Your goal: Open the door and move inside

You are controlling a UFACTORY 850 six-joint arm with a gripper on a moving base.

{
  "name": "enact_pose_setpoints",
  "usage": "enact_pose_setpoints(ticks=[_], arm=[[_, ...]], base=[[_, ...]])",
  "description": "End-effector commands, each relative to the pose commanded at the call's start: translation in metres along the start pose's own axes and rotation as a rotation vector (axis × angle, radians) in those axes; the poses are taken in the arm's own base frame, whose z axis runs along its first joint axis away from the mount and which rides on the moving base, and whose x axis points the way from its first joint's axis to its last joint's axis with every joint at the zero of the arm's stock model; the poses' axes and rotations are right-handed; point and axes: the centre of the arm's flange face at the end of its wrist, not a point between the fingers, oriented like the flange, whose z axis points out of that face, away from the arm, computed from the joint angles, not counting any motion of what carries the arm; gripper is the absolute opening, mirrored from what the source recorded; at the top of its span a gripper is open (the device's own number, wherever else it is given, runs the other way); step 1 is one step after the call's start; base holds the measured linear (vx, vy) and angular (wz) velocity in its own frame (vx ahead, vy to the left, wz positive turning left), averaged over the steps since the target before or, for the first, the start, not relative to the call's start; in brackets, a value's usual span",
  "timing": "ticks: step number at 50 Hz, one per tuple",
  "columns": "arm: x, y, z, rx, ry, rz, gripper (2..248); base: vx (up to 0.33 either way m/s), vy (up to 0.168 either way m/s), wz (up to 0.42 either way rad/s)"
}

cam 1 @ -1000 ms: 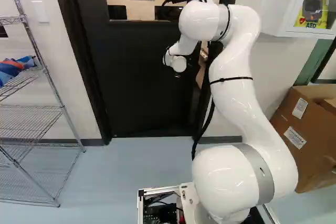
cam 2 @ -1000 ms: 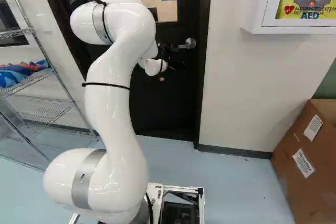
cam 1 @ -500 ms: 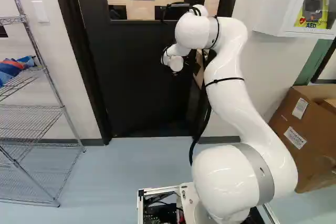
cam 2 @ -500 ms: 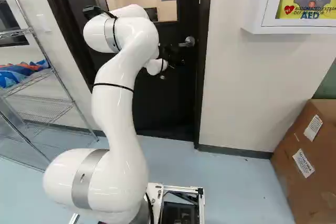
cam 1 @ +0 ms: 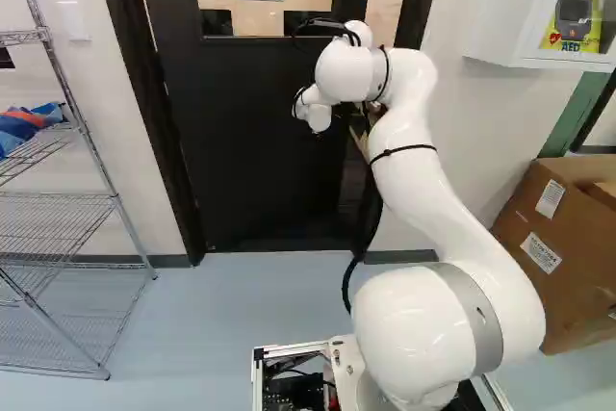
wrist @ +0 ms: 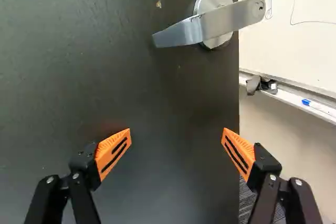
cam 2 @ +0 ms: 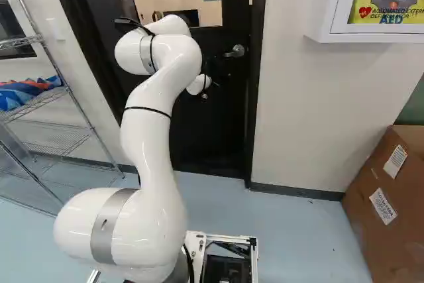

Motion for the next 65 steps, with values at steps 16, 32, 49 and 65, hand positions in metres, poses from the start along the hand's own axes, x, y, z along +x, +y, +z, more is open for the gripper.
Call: enact_pose_setpoints(ticks=[16, 32, 49, 65], arm=[[0.001, 0.001, -0.003, -0.001, -0.004, -0.001, 247], [0.006, 0.005, -0.024, -0.007, -0.029, -0.01, 247], [0.013, 0.013, -0.055, -0.016, -0.062, -0.02, 247], [0.019, 0.02, -0.085, -0.024, -0.091, -0.03, 247]], base=[[0.0, 0.0, 0.0], [0.0, 0.0, 0.0], [0.0, 0.0, 0.0], [0.0, 0.0, 0.0]])
